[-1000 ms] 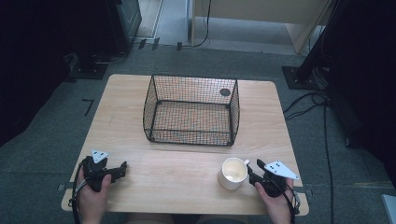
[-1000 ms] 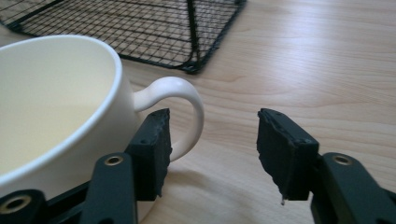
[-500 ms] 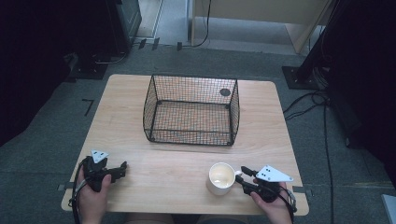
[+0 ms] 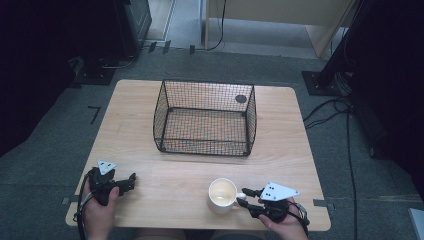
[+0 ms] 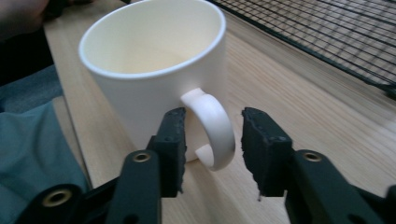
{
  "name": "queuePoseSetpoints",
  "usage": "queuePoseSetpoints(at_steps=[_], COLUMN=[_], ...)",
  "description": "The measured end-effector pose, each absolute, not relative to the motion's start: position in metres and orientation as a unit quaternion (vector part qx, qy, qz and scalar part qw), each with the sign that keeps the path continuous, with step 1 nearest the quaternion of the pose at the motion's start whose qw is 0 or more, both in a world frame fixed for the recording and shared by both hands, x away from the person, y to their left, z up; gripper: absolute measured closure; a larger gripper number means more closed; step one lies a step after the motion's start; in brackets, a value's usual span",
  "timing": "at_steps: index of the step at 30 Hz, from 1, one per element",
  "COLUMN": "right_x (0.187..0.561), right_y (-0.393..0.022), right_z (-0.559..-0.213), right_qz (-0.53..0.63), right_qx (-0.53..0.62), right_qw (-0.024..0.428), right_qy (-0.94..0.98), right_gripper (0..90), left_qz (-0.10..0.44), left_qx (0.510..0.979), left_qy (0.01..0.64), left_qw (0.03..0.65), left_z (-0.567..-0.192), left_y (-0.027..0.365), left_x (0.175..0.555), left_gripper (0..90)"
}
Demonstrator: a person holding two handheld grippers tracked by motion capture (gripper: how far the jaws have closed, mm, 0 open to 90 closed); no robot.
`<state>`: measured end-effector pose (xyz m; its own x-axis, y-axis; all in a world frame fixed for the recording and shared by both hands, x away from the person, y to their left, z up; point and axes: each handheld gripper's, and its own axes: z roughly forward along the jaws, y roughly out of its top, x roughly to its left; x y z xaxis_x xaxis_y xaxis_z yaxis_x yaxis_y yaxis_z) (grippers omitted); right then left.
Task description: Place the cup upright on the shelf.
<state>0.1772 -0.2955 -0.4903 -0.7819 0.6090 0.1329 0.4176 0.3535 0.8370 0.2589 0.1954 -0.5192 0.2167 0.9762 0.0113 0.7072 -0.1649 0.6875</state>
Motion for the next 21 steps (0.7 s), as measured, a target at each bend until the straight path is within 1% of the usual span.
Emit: queuePoseSetpoints(at_steps=[3, 12, 19, 21], right_x=[0.177, 0.181, 0.184, 0.185], right_y=[-0.289, -0.269, -0.252, -0.247], right_z=[-0.49, -0.491, -0.487, -0.487], right_qz=[0.473, 0.459, 0.46, 0.461], right_qx=[0.309, 0.298, 0.283, 0.275], right_qw=[0.099, 0.089, 0.094, 0.088], right_qy=[0.819, 0.832, 0.836, 0.839], right_gripper=[65.6, 67.2, 64.2, 64.0], left_qz=[0.236, 0.236, 0.236, 0.236], left_qx=[0.726, 0.726, 0.726, 0.726], left_qy=[0.58, 0.58, 0.58, 0.58], left_qw=[0.285, 0.285, 0.285, 0.285], left_z=[-0.519, -0.519, -0.519, -0.519], left_y=[0.195, 0.195, 0.195, 0.195], left_x=[0.259, 0.259, 0.259, 0.259], left_gripper=[0.8, 0.7, 0.7, 0.7])
